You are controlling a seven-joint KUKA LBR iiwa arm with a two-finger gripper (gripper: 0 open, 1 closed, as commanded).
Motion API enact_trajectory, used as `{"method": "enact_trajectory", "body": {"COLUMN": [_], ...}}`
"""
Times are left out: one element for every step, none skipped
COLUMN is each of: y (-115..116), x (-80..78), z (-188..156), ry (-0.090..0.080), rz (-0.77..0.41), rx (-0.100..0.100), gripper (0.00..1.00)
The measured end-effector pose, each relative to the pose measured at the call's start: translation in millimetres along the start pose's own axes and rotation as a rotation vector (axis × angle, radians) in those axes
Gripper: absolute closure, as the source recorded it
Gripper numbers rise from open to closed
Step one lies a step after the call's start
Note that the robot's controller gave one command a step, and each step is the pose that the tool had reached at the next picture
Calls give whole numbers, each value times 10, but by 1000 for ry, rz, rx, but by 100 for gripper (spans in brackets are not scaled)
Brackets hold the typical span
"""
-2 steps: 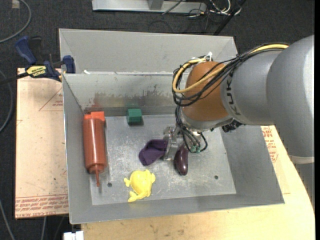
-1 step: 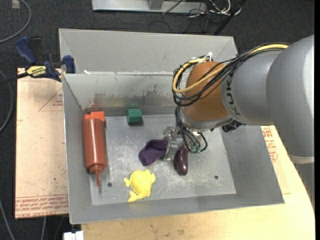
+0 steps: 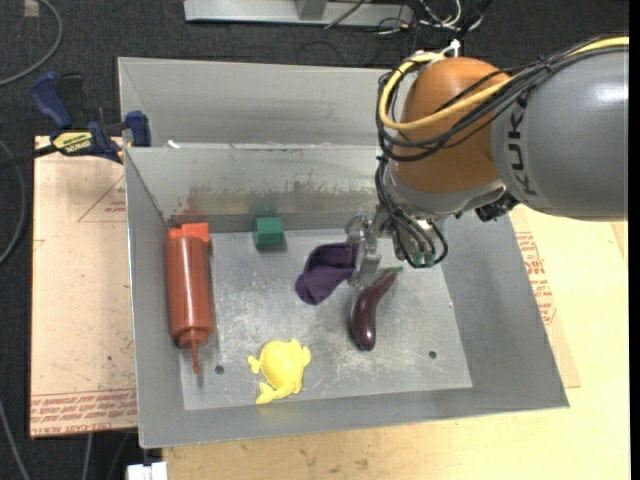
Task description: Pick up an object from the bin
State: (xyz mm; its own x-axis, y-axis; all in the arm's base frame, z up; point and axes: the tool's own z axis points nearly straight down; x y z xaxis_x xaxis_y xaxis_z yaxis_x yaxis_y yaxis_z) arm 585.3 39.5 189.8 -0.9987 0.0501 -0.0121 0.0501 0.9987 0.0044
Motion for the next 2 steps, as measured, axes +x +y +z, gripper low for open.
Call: {"method": "enact_trajectory", "body": {"y": [0,-44], "x": [0,31], "z": [0,-439], "ry": [0,6], "rz": [0,-7], "rx": [0,0], "gripper": [100,100]}}
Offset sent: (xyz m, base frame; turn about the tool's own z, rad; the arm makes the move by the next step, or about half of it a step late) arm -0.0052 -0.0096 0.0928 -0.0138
